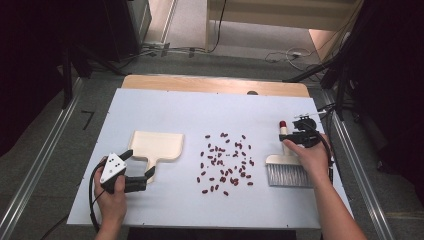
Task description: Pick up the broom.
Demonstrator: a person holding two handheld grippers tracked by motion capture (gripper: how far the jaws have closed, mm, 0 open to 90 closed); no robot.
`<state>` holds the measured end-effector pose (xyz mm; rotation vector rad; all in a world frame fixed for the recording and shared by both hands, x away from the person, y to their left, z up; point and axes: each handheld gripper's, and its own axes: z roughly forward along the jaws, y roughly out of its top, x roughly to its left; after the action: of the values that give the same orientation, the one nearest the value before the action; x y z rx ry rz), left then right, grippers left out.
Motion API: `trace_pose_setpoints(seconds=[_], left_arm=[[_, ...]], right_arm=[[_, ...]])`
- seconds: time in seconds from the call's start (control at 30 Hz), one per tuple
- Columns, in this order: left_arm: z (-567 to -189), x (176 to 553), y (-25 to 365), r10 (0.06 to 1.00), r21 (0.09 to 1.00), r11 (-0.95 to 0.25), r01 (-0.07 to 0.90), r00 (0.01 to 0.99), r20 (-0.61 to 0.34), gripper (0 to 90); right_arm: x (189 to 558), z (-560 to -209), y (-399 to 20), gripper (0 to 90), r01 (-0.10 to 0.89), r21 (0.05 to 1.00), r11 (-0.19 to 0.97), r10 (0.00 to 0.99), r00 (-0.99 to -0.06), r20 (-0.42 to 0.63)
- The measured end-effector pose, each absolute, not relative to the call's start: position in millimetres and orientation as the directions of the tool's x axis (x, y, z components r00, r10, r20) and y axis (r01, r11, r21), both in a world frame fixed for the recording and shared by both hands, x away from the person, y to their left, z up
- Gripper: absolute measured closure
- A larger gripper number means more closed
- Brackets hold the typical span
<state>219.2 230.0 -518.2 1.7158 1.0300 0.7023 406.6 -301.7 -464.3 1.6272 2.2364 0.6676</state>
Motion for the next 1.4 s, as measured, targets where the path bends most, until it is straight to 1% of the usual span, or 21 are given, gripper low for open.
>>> trace_pose_setpoints(seconds=[0.03, 0.1, 0.17, 0.27, 0.5, 0.63, 0.67, 0.7, 0.73, 0.77, 0.87, 0.97, 1.03, 1.13, 1.3, 1.4], left_arm=[[-518.2, 219.3, 230.0, 0.881, 0.935, -0.163, 0.316, 0.474, -0.007, 4.8], [-518.2, 219.4, 229.9, 0.88, 0.934, -0.166, 0.317, 0.475, -0.006, 4.8], [-518.2, 219.4, 229.8, 0.88, 0.933, -0.168, 0.319, 0.476, -0.004, 4.8], [-518.2, 219.4, 229.5, 0.879, 0.933, -0.168, 0.318, 0.476, -0.005, 4.8], [-518.2, 219.7, 228.9, 0.877, 0.931, -0.176, 0.32, 0.48, 0.001, 4.8], [-518.2, 219.8, 228.7, 0.876, 0.93, -0.179, 0.321, 0.483, 0.002, 4.8], [-518.2, 219.8, 228.7, 0.876, 0.93, -0.179, 0.321, 0.483, 0.002, 4.8], [-518.2, 219.8, 228.7, 0.876, 0.93, -0.179, 0.322, 0.483, 0.002, 4.8], [-518.2, 219.9, 228.7, 0.876, 0.93, -0.18, 0.321, 0.483, 0.002, 4.8], [-518.3, 220.0, 228.6, 0.875, 0.929, -0.18, 0.322, 0.484, 0.001, 4.8], [-518.5, 220.3, 228.1, 0.874, 0.929, -0.182, 0.323, 0.486, 0.003, 4.8], [-518.5, 220.5, 227.7, 0.874, 0.927, -0.185, 0.325, 0.485, 0.004, 4.8], [-518.6, 220.6, 227.8, 0.873, 0.928, -0.185, 0.325, 0.488, 0.003, 4.8], [-518.5, 220.8, 228.0, 0.872, 0.927, -0.185, 0.326, 0.489, 0.002, 4.9], [-518.8, 221.4, 227.0, 0.87, 0.923, -0.192, 0.332, 0.493, 0.004, 4.8], [-518.9, 221.6, 227.0, 0.87, 0.924, -0.19, 0.331, 0.494, 0.002, 4.8]], right_arm=[[406.7, -464.8, -301.4, 42.5, 0.819, 0.517, 0.251, 0.948, -0.315, 0.039], [406.0, -466.7, -299.1, 48.1, 0.817, 0.493, 0.298, 0.939, -0.344, 0.001], [404.9, -468.0, -296.2, 48.5, 0.824, 0.482, 0.298, 0.943, -0.332, -0.014], [403.5, -468.4, -293.9, 47.9, 0.863, 0.462, 0.203, 0.967, -0.25, 0.042], [402.5, -470.6, -289.4, 50.3, 0.889, 0.417, 0.191, 0.973, -0.228, 0.04], [402.2, -472.9, -286.5, 54.9, 0.903, 0.388, 0.182, 0.979, -0.203, 0.014], [402.2, -472.9, -286.5, 54.9, 0.903, 0.388, 0.182, 0.979, -0.203, 0.014], [402.2, -474.8, -285.7, 58.7, 0.909, 0.372, 0.189, 0.979, -0.205, 0.004], [402.2, -474.8, -285.7, 58.7, 0.909, 0.372, 0.189, 0.979, -0.205, 0.004], [401.5, -479.2, -284.0, 61.7, 0.912, 0.36, 0.197, 0.978, -0.208, -0.007], [398.9, -480.5, -282.2, 63.0, 0.908, 0.376, 0.185, 0.981, -0.19, -0.023], [398.9, -480.9, -282.3, 62.9, 0.909, 0.38, 0.168, 0.984, -0.175, -0.018], [399.5, -480.8, -282.8, 62.8, 0.909, 0.374, 0.182, 0.982, -0.189, -0.018], [401.0, -480.6, -284.6, 63.6, 0.914, 0.369, 0.166, 0.984, -0.179, 0.001], [400.3, -480.8, -285.1, 68.5, 0.917, 0.376, 0.134, 0.989, -0.147, 0.006], [398.9, -481.4, -286.9, 69.1, 0.913, 0.389, 0.118, 0.99, -0.137, 0.02]])
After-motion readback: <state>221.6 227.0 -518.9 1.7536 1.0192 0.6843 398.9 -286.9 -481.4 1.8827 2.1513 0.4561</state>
